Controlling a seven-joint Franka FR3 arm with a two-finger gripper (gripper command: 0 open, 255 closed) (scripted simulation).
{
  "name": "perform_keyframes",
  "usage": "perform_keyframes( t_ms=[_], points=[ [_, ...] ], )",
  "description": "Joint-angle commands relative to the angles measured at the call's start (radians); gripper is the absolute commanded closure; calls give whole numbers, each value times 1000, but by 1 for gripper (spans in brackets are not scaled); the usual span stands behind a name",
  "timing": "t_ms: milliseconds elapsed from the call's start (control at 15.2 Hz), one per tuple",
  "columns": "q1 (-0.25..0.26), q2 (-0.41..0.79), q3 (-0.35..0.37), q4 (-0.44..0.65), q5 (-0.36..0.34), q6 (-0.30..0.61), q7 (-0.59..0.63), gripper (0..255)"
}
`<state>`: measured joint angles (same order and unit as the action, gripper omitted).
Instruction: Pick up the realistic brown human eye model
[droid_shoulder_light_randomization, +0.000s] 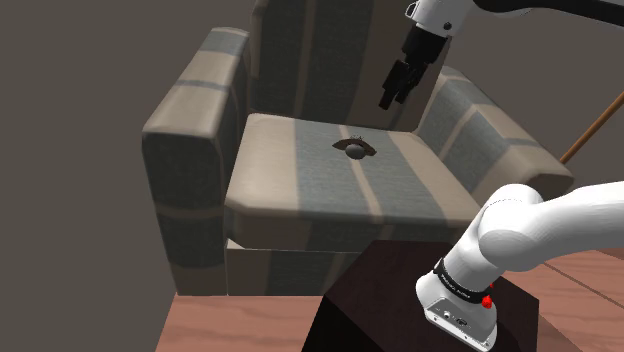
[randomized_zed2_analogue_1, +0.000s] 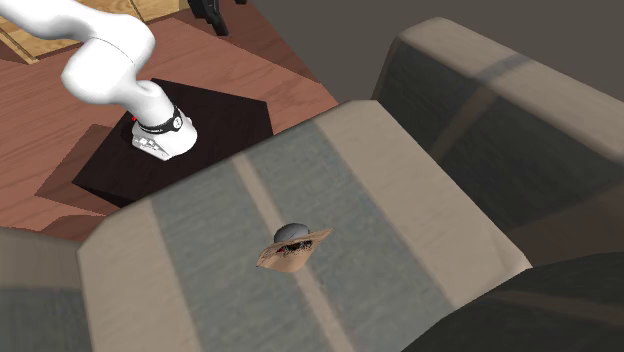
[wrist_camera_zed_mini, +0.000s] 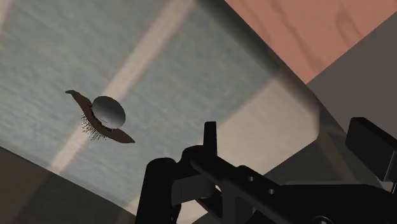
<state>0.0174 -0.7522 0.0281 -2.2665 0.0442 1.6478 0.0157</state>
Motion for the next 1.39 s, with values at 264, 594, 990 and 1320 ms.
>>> perform_keyframes(
  t_ms=[264,594,990,1320],
  points=[
    [-14,62,-82,-22,-31,58,-105,0],
    [-29,169,-180,-21,-59,131,-236,0],
    [-39,337,-294,25,-67,212,-396,0],
    [-45,506,-379,100,-40,265,-536,0]
  ],
)
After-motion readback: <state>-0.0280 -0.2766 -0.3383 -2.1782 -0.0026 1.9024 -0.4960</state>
